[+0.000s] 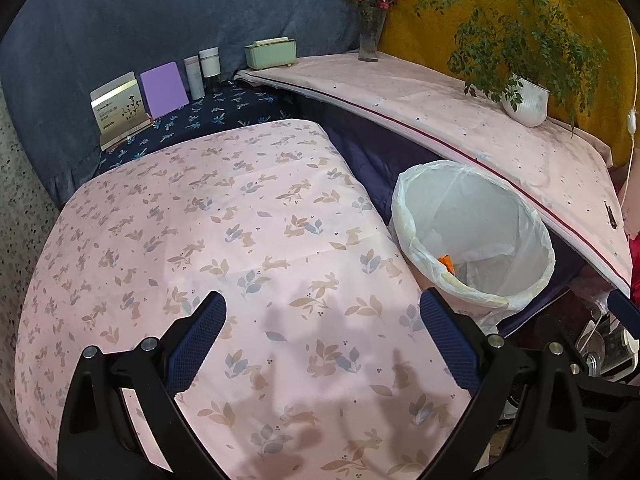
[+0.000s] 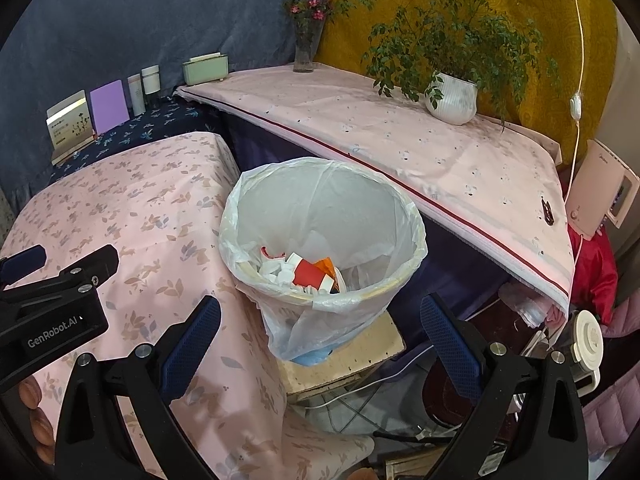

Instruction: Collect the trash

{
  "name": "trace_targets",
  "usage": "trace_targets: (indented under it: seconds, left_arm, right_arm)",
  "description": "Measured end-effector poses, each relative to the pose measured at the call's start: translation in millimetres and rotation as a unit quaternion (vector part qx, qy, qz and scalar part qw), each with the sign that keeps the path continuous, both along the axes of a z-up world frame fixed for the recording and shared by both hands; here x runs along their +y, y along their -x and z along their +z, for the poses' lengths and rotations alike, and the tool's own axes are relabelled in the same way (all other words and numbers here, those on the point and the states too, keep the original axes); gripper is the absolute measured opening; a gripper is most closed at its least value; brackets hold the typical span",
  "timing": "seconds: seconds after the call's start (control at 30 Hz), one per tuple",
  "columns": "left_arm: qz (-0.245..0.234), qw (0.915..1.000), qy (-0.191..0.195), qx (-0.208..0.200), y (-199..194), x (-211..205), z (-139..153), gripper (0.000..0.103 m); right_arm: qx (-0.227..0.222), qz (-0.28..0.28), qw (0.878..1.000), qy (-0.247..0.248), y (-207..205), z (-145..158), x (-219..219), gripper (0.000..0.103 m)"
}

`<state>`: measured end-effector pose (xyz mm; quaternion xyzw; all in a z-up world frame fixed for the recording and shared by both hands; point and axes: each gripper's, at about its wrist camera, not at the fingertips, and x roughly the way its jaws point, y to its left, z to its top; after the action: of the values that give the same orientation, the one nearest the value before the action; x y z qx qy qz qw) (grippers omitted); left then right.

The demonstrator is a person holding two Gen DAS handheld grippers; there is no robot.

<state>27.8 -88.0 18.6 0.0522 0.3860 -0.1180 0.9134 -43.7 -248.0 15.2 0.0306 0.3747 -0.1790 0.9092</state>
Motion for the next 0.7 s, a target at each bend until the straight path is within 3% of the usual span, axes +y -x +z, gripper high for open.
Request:
trace_targets:
  seconds: [0.7]
  left_arm:
    - [-0.005, 0.9999, -0.012, -0.005, -0.6, -4.0, -3.8, 0.093]
  right_arm:
    - [0.008, -0.006, 1.0, -0.005, -2.5, -7.0, -4.6, 0.096]
